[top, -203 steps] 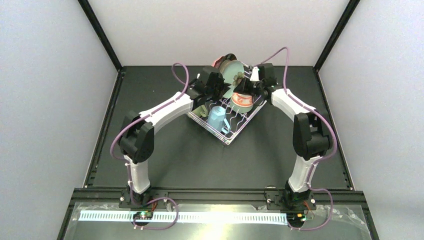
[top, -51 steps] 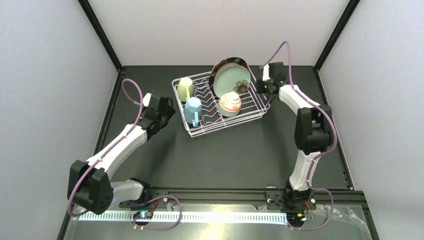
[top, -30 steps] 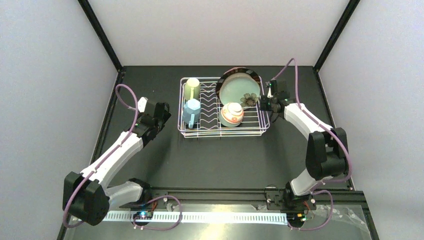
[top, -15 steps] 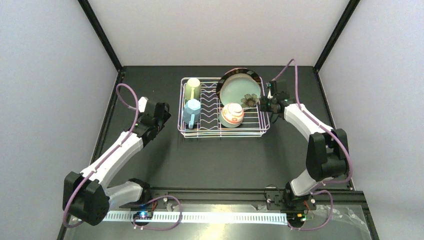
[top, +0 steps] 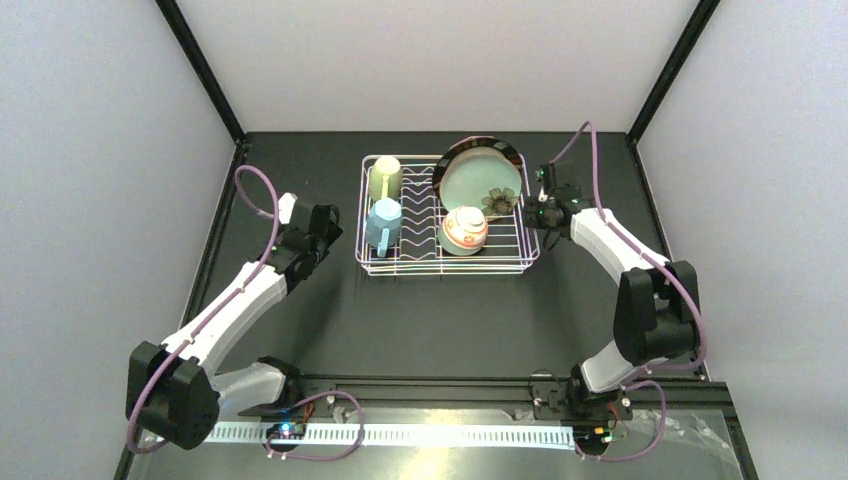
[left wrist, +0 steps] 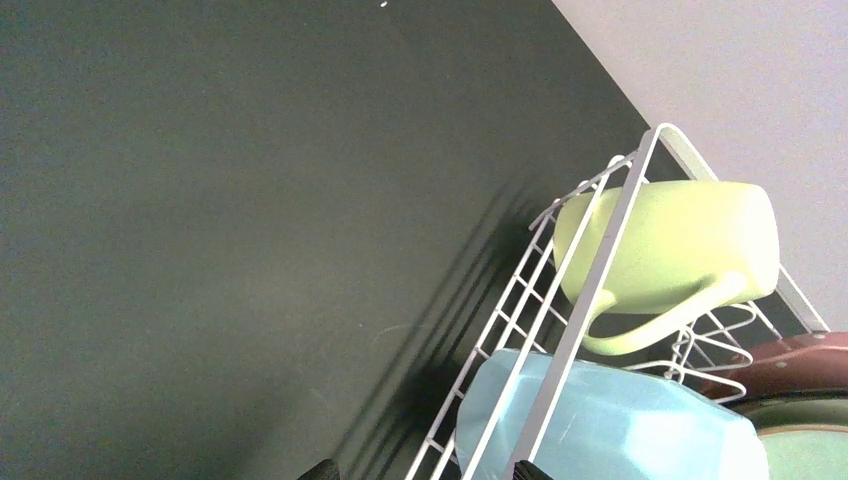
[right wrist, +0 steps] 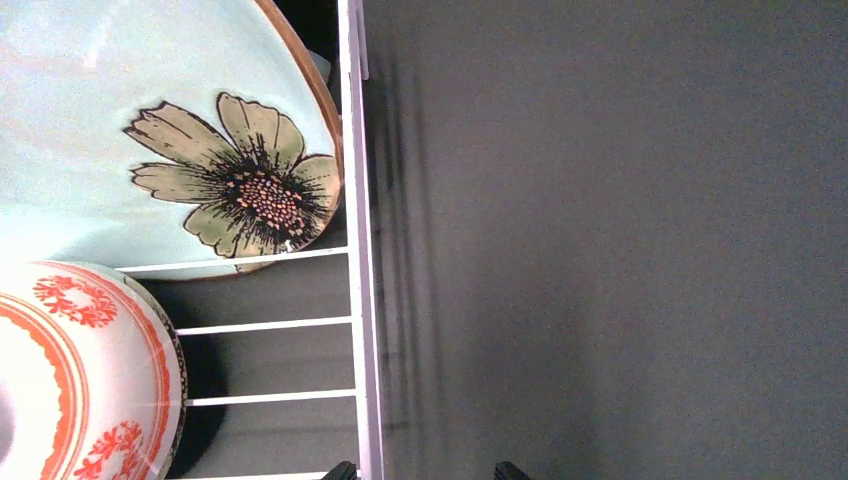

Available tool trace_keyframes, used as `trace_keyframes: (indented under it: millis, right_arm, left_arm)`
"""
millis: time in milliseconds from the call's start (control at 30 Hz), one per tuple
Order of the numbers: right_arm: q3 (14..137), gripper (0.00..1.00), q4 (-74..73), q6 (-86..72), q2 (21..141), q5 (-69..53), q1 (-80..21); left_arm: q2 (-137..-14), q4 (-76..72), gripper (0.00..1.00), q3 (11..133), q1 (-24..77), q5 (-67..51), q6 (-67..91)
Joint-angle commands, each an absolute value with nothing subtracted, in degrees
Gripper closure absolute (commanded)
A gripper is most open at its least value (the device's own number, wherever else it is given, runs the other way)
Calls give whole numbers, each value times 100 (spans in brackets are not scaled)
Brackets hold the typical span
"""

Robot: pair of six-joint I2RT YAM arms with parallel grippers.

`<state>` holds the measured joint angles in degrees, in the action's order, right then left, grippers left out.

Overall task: Load the mixed dishes into the dish rack
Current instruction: Reset both arms

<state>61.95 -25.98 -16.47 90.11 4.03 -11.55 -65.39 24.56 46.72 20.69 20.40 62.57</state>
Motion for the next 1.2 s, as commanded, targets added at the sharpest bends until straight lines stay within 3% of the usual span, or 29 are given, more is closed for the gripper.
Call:
trace_keyframes:
  millis: [0,467,700,1167]
  right_arm:
    - [6402,20,-2824,-1548,8798,420,-1140]
    - [7511,10,-3203,-1181,8649,-215,-1143]
    - [6722,4,-2918,-1177,8292,455,-1139]
    - [6001,4,-2561,-1068,7496,935,-1140]
  left_arm:
    - [-6583,2621,1,4923,2035,2144,6096]
    - [-6442,2834,1,5297,2037,2582,5272]
    - [-6361,2532,1,5356,2015,2923,4155]
    - [-6109,2052,1,5026,1964,3386,3314]
